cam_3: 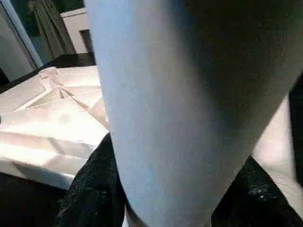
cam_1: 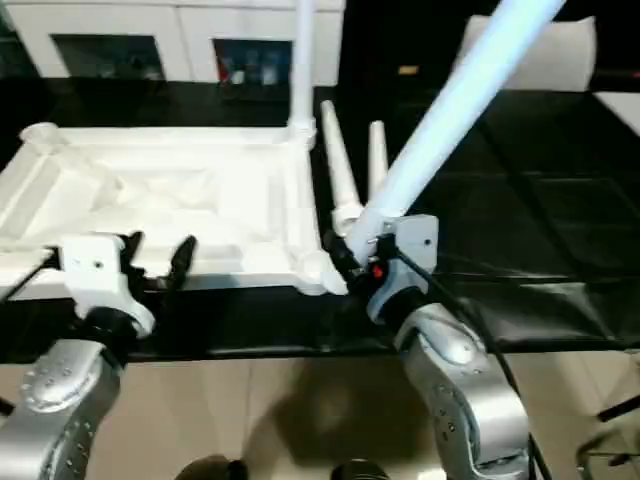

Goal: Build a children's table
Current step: Move to table

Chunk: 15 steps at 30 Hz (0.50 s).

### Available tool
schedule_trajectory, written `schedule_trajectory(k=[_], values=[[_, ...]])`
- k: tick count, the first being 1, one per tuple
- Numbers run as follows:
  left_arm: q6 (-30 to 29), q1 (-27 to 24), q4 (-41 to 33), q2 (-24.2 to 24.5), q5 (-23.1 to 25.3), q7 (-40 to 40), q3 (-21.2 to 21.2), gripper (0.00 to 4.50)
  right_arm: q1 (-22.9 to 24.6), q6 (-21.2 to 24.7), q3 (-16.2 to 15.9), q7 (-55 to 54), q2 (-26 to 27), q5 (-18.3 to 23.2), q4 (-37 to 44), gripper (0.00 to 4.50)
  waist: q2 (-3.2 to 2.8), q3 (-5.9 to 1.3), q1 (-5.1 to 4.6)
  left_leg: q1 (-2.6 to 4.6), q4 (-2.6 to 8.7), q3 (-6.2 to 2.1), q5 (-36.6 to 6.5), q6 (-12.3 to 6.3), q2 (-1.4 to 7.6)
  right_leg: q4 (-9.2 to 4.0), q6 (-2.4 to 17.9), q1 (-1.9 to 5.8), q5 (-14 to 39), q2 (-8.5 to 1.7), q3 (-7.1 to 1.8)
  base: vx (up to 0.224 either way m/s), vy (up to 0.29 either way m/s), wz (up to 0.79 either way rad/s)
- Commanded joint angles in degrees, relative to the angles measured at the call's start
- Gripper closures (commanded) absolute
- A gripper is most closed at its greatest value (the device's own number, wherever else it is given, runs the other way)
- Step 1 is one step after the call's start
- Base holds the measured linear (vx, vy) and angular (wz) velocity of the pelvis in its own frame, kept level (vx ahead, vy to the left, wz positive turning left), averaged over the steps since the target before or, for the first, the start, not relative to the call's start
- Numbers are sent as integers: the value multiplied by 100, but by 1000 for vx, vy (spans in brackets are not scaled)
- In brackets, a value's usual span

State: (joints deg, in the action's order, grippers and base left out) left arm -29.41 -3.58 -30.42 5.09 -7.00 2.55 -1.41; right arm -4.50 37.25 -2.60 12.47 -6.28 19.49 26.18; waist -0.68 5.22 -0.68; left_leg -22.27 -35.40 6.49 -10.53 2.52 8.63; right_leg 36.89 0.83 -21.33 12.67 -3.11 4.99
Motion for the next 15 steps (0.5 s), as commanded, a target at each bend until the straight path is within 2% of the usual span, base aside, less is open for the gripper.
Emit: schedule_trajectory(k=[1, 2, 3, 4, 5, 6, 7, 8, 9, 10, 11, 12, 13, 14, 15], values=[[-54, 30, -71, -12, -9, -11, 33, 91, 3, 2, 5, 22, -81, -61, 122, 260, 206, -256, 88, -21, 119, 80, -2235, -223, -34, -970, 193, 46, 2756, -663, -481, -46, -224, -1], [-7, 10, -98, 1, -101, 60, -9, 91, 25, 11, -89, 100, -158, -101, 162, 260, 259, -262, 259, -103, -147, 67, -767, -340, -71, -1116, -501, 117, 4354, -969, -681, -35, -166, -3], [54, -14, -120, 17, -140, 126, -22, 91, 31, -3, -121, 136, -179, -106, 162, 260, 248, -254, 287, -155, -167, 40, -445, -297, -65, -1133, -787, 76, 4809, -939, -662, -40, -162, -10], [94, -30, -134, 27, -156, 165, -27, 91, 34, -16, -134, 152, -186, -106, 156, 260, 215, -291, 338, -223, 9, -7, -431, -225, 8, -1018, -1021, 139, 4671, -838, -655, -30, -104, -12], [116, -44, -144, 37, -141, 167, -23, 91, 34, -30, -137, 156, -184, -105, 147, 260, 77, -370, 347, -157, 283, -89, -510, -158, 196, -855, -693, 145, 3416, -644, -481, -30, -104, -12], [171, -80, -169, 64, -97, 167, -10, 91, 34, -68, -143, 167, -179, -103, 125, 260, 118, -298, 305, -165, 356, -97, -743, -170, 221, -845, -581, 91, 3025, -490, -406, -20, -60, -4], [167, -103, -184, 82, -70, 162, 1, 91, 27, -98, -152, 174, -186, -117, 108, 260, 23, -345, 301, 15, 391, -82, -1242, -112, 302, -804, -321, 31, 2637, -422, -362, 0, 0, 0], [157, -118, -194, 97, -52, 161, 9, 91, 18, -117, -159, 174, -191, -122, 92, 260, -3, -283, 278, 144, 447, -71, -1943, -51, 335, -824, -87, 28, 2914, -422, -332, 0, 0, 0], [134, -140, -220, 94, -52, 161, 20, 91, -3, -140, -156, 176, -192, -105, 76, 260, 19, -232, 253, 191, 482, -75, -2339, -16, 342, -868, -50, 26, 3253, -420, -301, 0, 0, 0], [119, -156, -236, 100, -53, 172, 36, 91, -13, -148, -156, 175, -192, -99, 65, 260, 25, -206, 227, 327, 500, -100, -2989, 49, 342, -950, -54, 51, 3834, -421, -224, 0, 0, 0], [110, -171, -249, 105, -52, 180, 47, 91, -15, -153, -157, 175, -194, -96, 62, 260, -9, -163, 205, 498, 502, -109, -3471, 65, 339, -1060, -60, 35, 4083, -391, -145, 0, 0, 0], [98, -192, -268, 109, -54, 194, 60, 91, -21, -167, -173, 182, -208, -100, 52, 260, -32, -123, 181, 591, 503, -126, -3768, 81, 353, -1101, -71, 4, 4156, -348, -62, 0, 0, 0], [91, -206, -282, 110, -54, 202, 70, 91, -24, -176, -182, 188, -220, -100, 46, 260, -82, -90, 102, 634, 636, -231, -4369, 126, 467, -1011, -61, 149, 3800, -269, 79, 34, 61, -7], [94, -224, -291, 110, -70, 217, 80, 91, -27, -181, -192, 205, -222, -106, 39, 260, -137, -53, 105, 571, 811, -297, -4796, 162, 595, -812, -23, 249, 3343, -226, 97, 34, 61, -7], [93, -240, -301, 116, -85, 237, 98, 91, -34, -185, -205, 223, -224, -112, 33, 260, -166, -99, 107, 470, 1148, -401, -5369, 183, 813, -83, 76, 480, 2017, -211, 6, 46, 52, -14]])
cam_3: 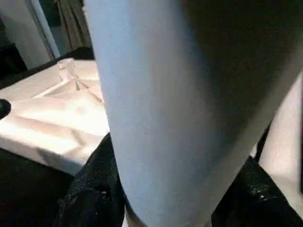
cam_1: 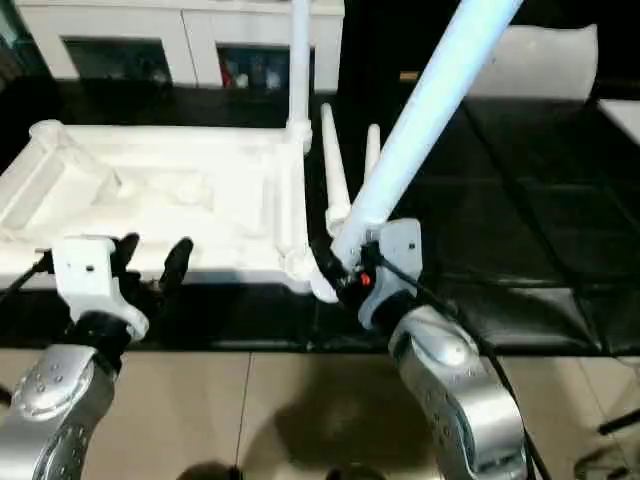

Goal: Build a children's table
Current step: Move to table

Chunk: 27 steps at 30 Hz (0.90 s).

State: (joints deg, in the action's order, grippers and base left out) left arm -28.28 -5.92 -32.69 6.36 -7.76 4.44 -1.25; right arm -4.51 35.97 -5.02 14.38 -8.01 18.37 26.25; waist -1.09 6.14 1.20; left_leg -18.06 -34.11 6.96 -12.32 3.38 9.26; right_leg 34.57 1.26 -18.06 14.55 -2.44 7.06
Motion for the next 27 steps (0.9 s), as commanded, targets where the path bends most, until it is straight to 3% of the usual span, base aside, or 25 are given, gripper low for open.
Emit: schedule_trajectory(k=[1, 2, 3, 4, 5, 6, 8, 9, 10, 11, 12, 13, 14, 15, 16, 17, 18, 19, 20, 21, 22, 23, 25, 26, 27], values=[[-16, -16, -78, -2, -22, 58, 96, 91, -37, -58, 30, 45, -49, -6, 23, 260, -59, -163, -72, 153, 1052, -372, -5290, 30, 740, 229, 129, 32, 1312, -327, -333, 0, 0, 0], [-17, -30, -80, 15, -15, 68, 120, 91, -42, -67, 18, 61, -53, -14, 18, 260, 95, -109, -60, 245, 637, -114, -4584, 26, 315, -497, 174, -129, 2937, -497, -510, 0, 0, 0], [-14, -48, -83, 32, 3, 74, 153, 91, -46, -90, 1, 83, -66, -23, 10, 260, 159, -126, -19, 300, 235, 47, -3636, -46, 43, -865, 104, -187, 4341, -673, -604, 90, -47, 4], [-15, -51, -86, 30, 8, 73, 158, 91, -48, -102, -5, 94, -74, -22, 5, 260, 245, -154, 86, -72, -272, 35, -1573, -456, -59, -1078, -22, 190, 5761, -1092, -940, 157, -22, -5], [-16, -52, -89, 26, 10, 71, 162, 91, -51, -110, -7, 104, -78, -15, 1, 260, 236, -232, 225, -356, -330, -56, -795, -570, -11, -1002, 149, 444, 5443, -1156, -1076, 157, -22, -5], [-18, -54, -94, 20, 14, 68, 171, 91, -53, -123, -9, 123, -87, -11, -8, 260, 229, -275, 240, -389, -245, -83, -643, -586, 8, -917, 288, 469, 4945, -1033, -1015, 149, 17, -4], [-28, -58, -108, 19, 21, 68, 188, 91, -61, -150, -16, 153, -109, -11, -27, 260, -14, -353, 168, -263, 269, -124, -370, -600, 179, -611, 686, 388, 2654, -416, -516, 123, 42, 3], [-31, -60, -113, 23, 23, 71, 193, 91, -64, -158, -17, 159, -113, -13, -33, 260, -52, -385, 107, -80, 348, -206, -482, -644, 290, -485, 719, 269, 2116, -292, -439, 152, 59, 4], [-41, -63, -127, 32, 30, 79, 207, 91, -76, -177, -15, 175, -125, -16, -51, 260, -201, -498, -78, 482, 454, -575, -464, -1007, 607, -61, 805, -91, 1099, -178, -286, 206, 47, 7], [-49, -66, -141, 37, 31, 86, 216, 91, -98, -194, -9, 192, -138, -20, -69, 260, -221, -510, -154, 667, 485, -744, -514, -1253, 739, 176, 731, -331, 793, -159, -277, 206, 47, 7], [16, -76, -148, 16, 9, 93, 207, 91, -119, -207, -1, 209, -146, -21, -82, 260, -163, -551, -227, 849, 395, -964, 418, -2122, 909, 452, 228, -661, 437, -259, -370, 214, 23, 6], [69, -82, -149, -3, -7, 96, 202, 91, -134, -218, 7, 224, -153, -21, -95, 260, -70, -594, -241, 804, 140, -898, 2087, -2791, 853, 481, -85, -933, -127, -464, -567, 148, 8, 10], [-2, -76, -158, 6, 2, 73, 210, 91, -172, -241, 22, 241, -175, -9, -123, 260, 107, -640, -199, 498, -230, -532, 3207, -2537, 316, 96, -3, -808, -1376, -614, -778, 148, 8, 10], [-30, -62, -148, 35, 13, 82, 218, 91, -200, -256, 38, 240, -179, -6, -143, 260, 255, -634, -156, 112, -344, -241, 3006, -2180, -128, 11, 107, -440, -2314, -611, -913, 78, 11, 17], [-37, -52, -139, 61, 21, 97, 226, 91, -219, -266, 49, 238, -179, -5, -156, 260, 348, -708, -56, -585, -483, -184, 2155, -1597, -379, 258, 628, 342, -5345, -832, -1331, 77, -19, 13], [-36, -42, -127, 91, 33, 114, 234, 91, -236, -276, 61, 235, -177, -5, -168, 260, 338, -728, 30, -715, -355, -221, 1679, -1284, -219, 371, 682, 450, -6795, -933, -1315, 77, -19, 13], [-14, -29, -100, 154, 88, 140, 258, 91, -255, -294, 74, 231, -175, -13, -188, 260, 327, -702, 65, -673, -177, -135, 1448, -635, -254, 479, 532, 386, -8175, -537, -1072, 79, -49, 4], [-79, -3, -46, 232, 65, 223, 264, 91, -265, -324, 93, 219, -170, -33, -209, 260, 191, -674, 101, -563, -129, -126, 1446, -251, -203, 443, 466, 327, -7581, -350, -1002, 0, 0, 0], [-214, 60, 28, 305, -50, 358, 248, 91, -284, -337, 122, 243, -170, -14, -252, 260, 30, -686, 124, -394, -129, -147, 1583, -175, -68, 386, 458, 171, -6590, -287, -961, 0, 0, 0], [-289, 118, 60, 328, -168, 451, 215, 73, -296, -303, 141, 266, -171, 24, -280, 260, 16, -644, 86, -379, -78, -171, 1596, -50, -11, 334, 511, 144, -5869, -241, -920, 0, 0, 0], [-323, 171, 86, 365, -240, 540, 206, 63, -305, -287, 158, 271, -171, 41, -301, 260, -23, -600, 95, -304, 4, -220, 1328, 206, 104, 223, 594, 74, -4393, -262, -852, 0, 0, 0], [-336, 198, 99, 388, -267, 584, 207, 56, -310, -283, 167, 272, -170, 47, -311, 260, -37, -573, 105, -232, 41, -218, 998, 281, 159, 148, 672, -6, -3601, -276, -835, 0, 0, 0], [-349, 321, 180, 514, -302, 770, 254, 56, -333, -320, 204, 268, -168, 53, -366, 260, -50, -426, 95, -123, 217, -155, -706, 387, 233, -98, 1008, -68, -707, -360, -848, -66, -14, 10], [-334, 399, 246, 594, -289, 874, 295, 50, -356, -351, 221, 274, -171, 56, -407, 260, -25, -387, 89, -83, 289, -98, -1342, 353, 242, -206, 1006, -83, 434, -380, -869, -78, -14, 11], [-340, 565, 404, 731, -327, 1096, 347, 21, -395, -435, 230, 339, -206, 51, -467, 260, -10, -344, 90, -60, 322, -77, -1628, 327, 244, -270, 946, -117, 985, -397, -884, -107, -4, 9]])
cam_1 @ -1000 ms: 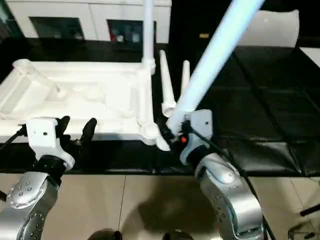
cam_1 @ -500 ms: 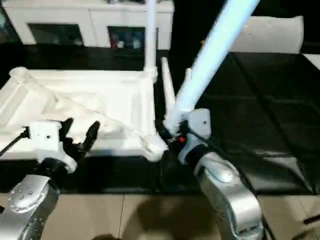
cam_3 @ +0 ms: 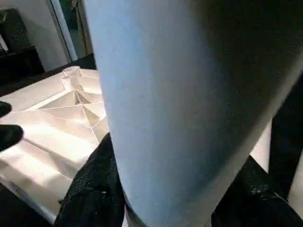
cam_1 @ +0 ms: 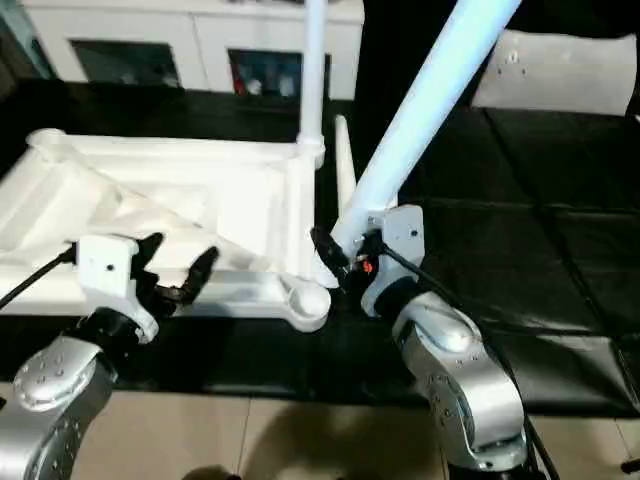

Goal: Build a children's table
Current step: Move to table, then insert table leg to table base

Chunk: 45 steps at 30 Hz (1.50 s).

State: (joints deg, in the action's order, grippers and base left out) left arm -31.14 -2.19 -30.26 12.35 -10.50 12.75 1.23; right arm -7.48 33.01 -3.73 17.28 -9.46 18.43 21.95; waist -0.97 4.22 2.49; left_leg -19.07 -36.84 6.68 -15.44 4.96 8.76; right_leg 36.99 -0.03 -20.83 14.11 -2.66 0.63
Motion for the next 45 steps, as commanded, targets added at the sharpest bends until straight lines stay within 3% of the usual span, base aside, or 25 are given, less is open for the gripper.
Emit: schedule_trajectory(k=[1, 3, 4, 5, 7, 8, 9, 12, 13, 15, 16, 18, 20, 23, 30, 32, 34, 39, 45], values=[[-62, 317, 284, 255, -58, 431, 145, 13, -117, -189, 105, 132, -94, 70, -66, 260, -10, -155, -29, 104, 614, -16, -1595, 128, 266, -601, 882, 119, 1935, -406, -258, -103, -4, 8], [-123, 727, 674, 691, -156, 1073, 311, 13, -187, -381, 154, 303, -145, 83, -194, 260, -33, -189, -26, 95, 626, -7, -1447, 98, 250, -636, 695, 79, 2192, -423, -274, -99, -9, 7], [-129, 853, 797, 862, -177, 1321, 384, 13, -209, -420, 162, 342, -174, 64, -241, 260, -13, -207, -30, 46, 641, -7, -1226, 58, 251, -616, 673, 89, 1995, -422, -276, -85, -15, 2], [-130, 924, 865, 962, -191, 1469, 427, 13, -223, -440, 163, 359, -192, 44, -269, 260, -31, -227, -41, -10, 651, -10, -1081, 66, 276, -576, 744, 118, 1680, -429, -253, -85, -15, 2], [-77, 1060, 1014, 1171, -188, 1821, 540, 27, -253, -555, 170, 400, -221, 4, -342, 260, -32, -223, -53, -35, 660, 2, -1214, 69, 259, -576, 784, 101, 1757, -426, -250, -34, -3, -1], [52, 1329, 1350, 1460, -154, 2383, 714, 39, -324, -340, 165, 543, -348, 81, -425, 260, -31, -231, -62, -57, 671, -3, -1171, 54, 249, -586, 778, 125, 1779, -429, -252, 0, 0, 0], [145, 1463, 1535, 1574, -122, 2636, 796, 48, -351, -270, 170, 641, -400, 143, -461, 260, -62, -280, -48, -29, 644, 7, -1025, 39, 243, -561, 814, 101, 1554, -415, -255, 0, 0, 0], [532, 1877, 2225, 1964, 68, 3552, 1196, 71, -367, -305, 171, 949, -548, 251, -568, 260, -49, -321, -28, -62, 625, 29, -648, -80, 239, -533, 953, 136, 1030, -424, -259, 0, 0, 0], [574, 1969, 2385, 2027, 98, 3734, 1285, 71, -360, -330, 160, 1019, -591, 257, -595, 260, -31, -360, -25, -92, 600, 37, -281, -123, 245, -478, 1043, 172, 499, -426, -250, 0, 0, 0], [749, 2164, 2717, 2143, 158, 4073, 1466, 97, -332, -366, 145, 1151, -648, 287, -646, 260, -54, -412, -14, -107, 560, 58, 170, -212, 237, -403, 1213, 164, -326, -396, -221, 0, 0, 0], [866, 2399, 3078, 2191, 201, 4315, 1607, 97, -305, -413, 114, 1275, -710, 299, -683, 260, -63, -459, -15, -138, 527, 69, 467, -275, 222, -348, 1304, 195, -862, -388, -209, 0, 0, 0], [986, 2544, 3321, 2177, 251, 4426, 1668, 111, -272, -423, 84, 1334, -739, 316, -674, 260, -63, -471, -7, -162, 504, 81, 617, -357, 219, -310, 1430, 214, -1289, -399, -203, 0, 0, 0], [1229, 2902, 3961, 2088, 322, 4693, 1789, 136, -233, -421, 56, 1382, -770, 332, -654, 260, -45, -447, -2, -159, 524, 101, 384, -393, 232, -358, 1470, 201, -972, -406, -193, 0, 0, 0], [1519, 3222, 4553, 1984, 370, 4968, 1876, 156, -224, -416, 72, 1400, -786, 353, -645, 260, -57, -445, 4, -150, 539, 104, 209, -308, 266, -372, 1514, 209, -654, -435, -204, 0, 0, 0], [2134, 3791, 5705, 1767, 527, 5400, 2019, 215, -151, -435, 123, 1439, -833, 337, -569, 260, -47, -449, 14, -156, 543, 115, 141, -237, 281, -389, 1501, 228, -512, -455, -216, 0, 0, 0], [2351, 3964, 6119, 1706, 594, 5585, 2079, 223, -128, -439, 145, 1448, -860, 311, -544, 260, -80, -446, 12, -144, 540, 117, 112, -220, 278, -398, 1498, 218, -473, -453, -222, 0, 0, 0], [2422, 4017, 6248, 1683, 621, 5622, 2089, 242, -125, -440, 152, 1445, -869, 306, -539, 260, -58, -449, 10, -152, 541, 114, 114, -214, 286, -395, 1516, 232, -537, -457, -221, 0, 0, 0], [2749, 4159, 6677, 1645, 794, 5789, 2152, 287, -92, -423, 164, 1423, -907, 329, -479, 260, -71, -445, 12, -147, 543, 112, 100, -225, 298, -390, 1566, 230, -651, -465, -222, 0, 0, 0], [3034, 4256, 7021, 1578, 876, 5865, 2124, 338, -53, -407, 141, 1431, -934, 342, -433, 260, -58, -428, 11, -151, 558, 111, 3, -210, 313, -407, 1602, 232, -478, -479, -224, 0, 0, 0]])
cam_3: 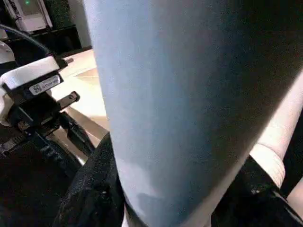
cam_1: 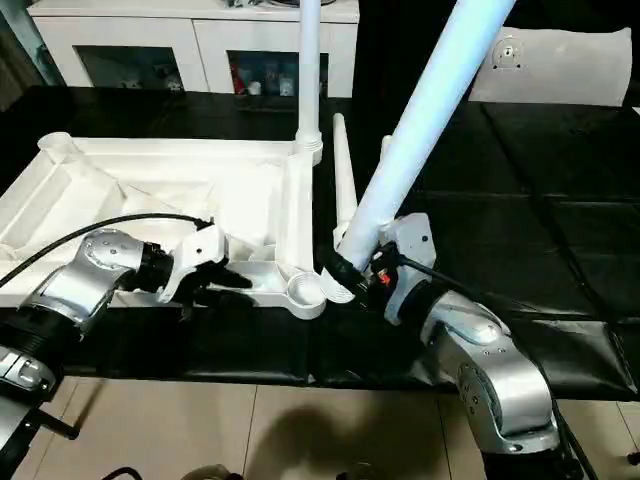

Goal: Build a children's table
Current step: Insert table leg to table base

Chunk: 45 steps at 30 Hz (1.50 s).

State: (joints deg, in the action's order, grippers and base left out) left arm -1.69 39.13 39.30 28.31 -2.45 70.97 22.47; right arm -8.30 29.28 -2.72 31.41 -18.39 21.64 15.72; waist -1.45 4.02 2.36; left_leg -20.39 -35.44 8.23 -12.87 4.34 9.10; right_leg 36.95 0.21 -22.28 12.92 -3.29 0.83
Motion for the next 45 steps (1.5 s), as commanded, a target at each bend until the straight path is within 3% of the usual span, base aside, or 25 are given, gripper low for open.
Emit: schedule_trajectory(k=[1, 15, 19, 24, 25, 26, 28, 29, 31, 33, 34, 37, 43, 45], values=[[132, 140, 119, -33, 85, 61, -15, 347, 30, -30, 36, 24, -44, 27, 193, 260, -14, -404, 24, -16, 420, -44, -269, -142, 281, -405, 1577, 372, -337, -415, -244, 0, 0, 0], [331, 147, 405, -89, 99, 222, -138, 447, -149, 181, -155, 137, -50, 92, 93, 260, -10, -411, 19, -20, 424, -44, -206, -155, 292, -390, 1618, 379, -475, -426, -244, 0, 0, 0], [176, 9, 329, -40, 169, -33, -200, 447, -362, 380, -242, 241, -2, 211, -22, 260, -58, -404, -17, -23, 421, -55, -246, -162, 289, -382, 1696, 390, -600, -427, -237, 0, 0, 0], [-512, -366, -216, 71, 37, -403, -470, 450, -742, 502, -350, 310, 90, 248, -258, 260, -50, -367, -45, -15, 442, -44, -448, -78, 303, -417, 1679, 370, -114, -426, -247, 0, 0, 0], [-697, -509, -467, 133, 5, -438, -516, 450, -840, 476, -417, 363, 94, 200, -365, 260, -32, -364, -64, -28, 450, -52, -429, -53, 308, -402, 1673, 374, -102, -428, -243, 0, 0, 0], [-880, -679, -776, 217, 5, -472, -538, 450, -941, 452, -524, 452, 72, 123, -483, 260, 32, -350, -104, -35, 454, -33, -446, -63, 299, -429, 1665, 362, -72, -411, -247, 0, 0, 0], [-999, -799, -998, 279, 20, -506, -543, 450, -1006, 433, -612, 519, 47, 62, -565, 260, -17, -348, -147, -36, 450, -38, -417, -89, 301, -424, 1675, 353, -61, -410, -246, 0, 0, 0], [-1196, -953, -1305, 339, 48, -569, -562, 450, -1089, 399, -704, 563, 43, -28, -694, 260, 32, -344, -157, -28, 443, -19, -430, -114, 292, -440, 1655, 345, -25, -394, -248, 0, 0, 0], [-1401, -1167, -1754, 403, 57, -592, -593, 450, -1212, 314, -833, 636, 37, -177, -929, 260, 74, -340, -174, -35, 447, -16, -388, -181, 296, -445, 1630, 345, 111, -400, -247, 0, 0, 0], [-1471, -1222, -1891, 418, 47, -595, -604, 450, -1255, 271, -878, 651, 30, -240, -1023, 260, 26, -332, -169, -19, 446, -11, -396, -198, 304, -456, 1625, 312, 244, -404, -245, 0, 0, 0], [-1367, -1270, -2001, 455, 64, -552, -580, 450, -1297, 214, -885, 642, 49, -281, -1126, 260, 68, -323, -167, -14, 454, -4, -387, -218, 309, -465, 1605, 304, 261, -391, -247, 0, 0, 0], [-844, -1477, -2328, 523, 92, -451, -517, 450, -1436, 91, -867, 618, 144, -288, -1467, 260, 31, -337, -171, -25, 460, -20, -366, -227, 319, -441, 1607, 304, 158, -406, -240, 0, 0, 0], [-618, -1536, -2458, 463, 117, -581, -509, 450, -1536, 84, -1073, 889, 144, -351, -1716, 260, 69, -363, -140, -34, 425, 5, 11, -432, 300, -366, 1679, 314, -697, -387, -238, 0, 0, 0], [-547, -1554, -2474, 425, 122, -613, -519, 450, -1569, 30, -1123, 945, 162, -401, -1834, 260, 81, -362, -133, -39, 424, 9, -20, -450, 296, -369, 1681, 313, -700, -390, -233, 0, 0, 0]])
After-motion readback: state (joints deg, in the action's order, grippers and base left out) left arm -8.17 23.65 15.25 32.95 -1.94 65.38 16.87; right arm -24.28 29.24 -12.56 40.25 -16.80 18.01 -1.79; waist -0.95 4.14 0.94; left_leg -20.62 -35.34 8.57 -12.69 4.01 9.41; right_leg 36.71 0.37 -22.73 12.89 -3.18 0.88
